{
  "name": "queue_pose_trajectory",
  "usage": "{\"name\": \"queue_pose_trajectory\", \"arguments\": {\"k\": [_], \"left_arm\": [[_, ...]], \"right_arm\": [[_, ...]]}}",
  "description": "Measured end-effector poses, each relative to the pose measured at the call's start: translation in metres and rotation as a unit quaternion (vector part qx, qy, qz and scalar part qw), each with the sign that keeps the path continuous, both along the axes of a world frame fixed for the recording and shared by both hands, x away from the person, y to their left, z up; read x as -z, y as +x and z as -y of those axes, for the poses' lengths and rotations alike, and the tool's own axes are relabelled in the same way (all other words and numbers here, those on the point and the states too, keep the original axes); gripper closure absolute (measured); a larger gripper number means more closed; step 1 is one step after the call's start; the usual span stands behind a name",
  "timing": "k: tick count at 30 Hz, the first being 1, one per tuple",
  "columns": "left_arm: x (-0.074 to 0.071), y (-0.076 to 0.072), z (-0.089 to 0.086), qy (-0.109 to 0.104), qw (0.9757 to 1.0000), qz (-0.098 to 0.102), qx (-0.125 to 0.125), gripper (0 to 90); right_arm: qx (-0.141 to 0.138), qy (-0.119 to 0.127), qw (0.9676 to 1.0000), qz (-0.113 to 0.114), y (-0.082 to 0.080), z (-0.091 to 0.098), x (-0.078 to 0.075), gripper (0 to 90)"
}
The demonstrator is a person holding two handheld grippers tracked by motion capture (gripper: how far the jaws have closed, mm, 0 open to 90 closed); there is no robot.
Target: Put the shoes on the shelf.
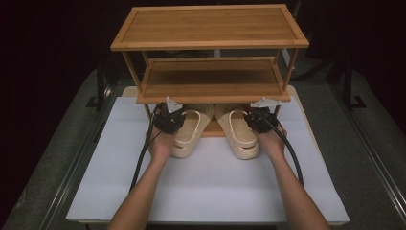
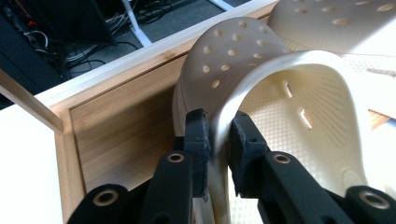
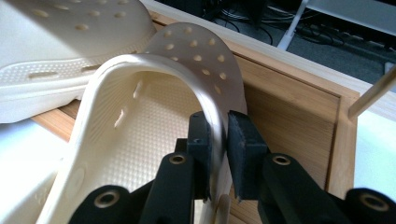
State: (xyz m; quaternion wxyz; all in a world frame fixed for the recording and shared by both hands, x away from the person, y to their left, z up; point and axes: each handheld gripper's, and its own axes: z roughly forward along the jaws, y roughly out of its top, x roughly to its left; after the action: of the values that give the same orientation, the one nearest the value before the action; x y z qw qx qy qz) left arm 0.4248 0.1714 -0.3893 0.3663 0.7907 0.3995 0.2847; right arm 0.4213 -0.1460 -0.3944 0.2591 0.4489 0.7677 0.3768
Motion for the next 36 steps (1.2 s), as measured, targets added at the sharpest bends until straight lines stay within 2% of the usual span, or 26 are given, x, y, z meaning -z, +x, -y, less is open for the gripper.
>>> {"name": "queue_pose_trajectory", "arguments": {"k": [6,9,12,16,25,28,32,36], "left_arm": [[0.000,-0.001,-0.002,-0.007,1.0000,-0.003,0.000,69.6],[0.000,-0.002,-0.002,-0.006,1.0000,-0.006,0.003,63.5],[-0.002,-0.004,-0.006,-0.008,0.9998,-0.017,0.010,58.0],[-0.006,-0.008,-0.014,-0.024,0.9990,-0.030,0.023,50.1],[-0.022,-0.030,-0.041,-0.051,0.9961,-0.039,0.060,40.3],[-0.026,-0.039,-0.051,-0.049,0.9951,-0.042,0.075,36.5],[-0.030,-0.053,-0.065,-0.052,0.9934,-0.043,0.092,31.9],[-0.026,-0.065,-0.078,-0.060,0.9902,-0.056,0.113,25.6]], "right_arm": [[-0.008,0.006,0.9999,-0.005,0.000,-0.001,-0.001,71.1],[-0.008,0.004,0.9999,-0.010,-0.001,-0.001,-0.001,61.7],[-0.008,0.013,0.9997,-0.020,-0.003,0.001,-0.003,55.5],[-0.014,0.024,0.9994,-0.019,-0.006,0.007,-0.010,48.9],[-0.035,0.046,0.9982,-0.014,-0.036,0.024,-0.028,45.1],[-0.042,0.049,0.9977,-0.019,-0.047,0.031,-0.031,43.8],[-0.051,0.066,0.9961,-0.026,-0.064,0.043,-0.031,39.6],[-0.057,0.079,0.9943,-0.043,-0.080,0.054,-0.024,32.5]]}}
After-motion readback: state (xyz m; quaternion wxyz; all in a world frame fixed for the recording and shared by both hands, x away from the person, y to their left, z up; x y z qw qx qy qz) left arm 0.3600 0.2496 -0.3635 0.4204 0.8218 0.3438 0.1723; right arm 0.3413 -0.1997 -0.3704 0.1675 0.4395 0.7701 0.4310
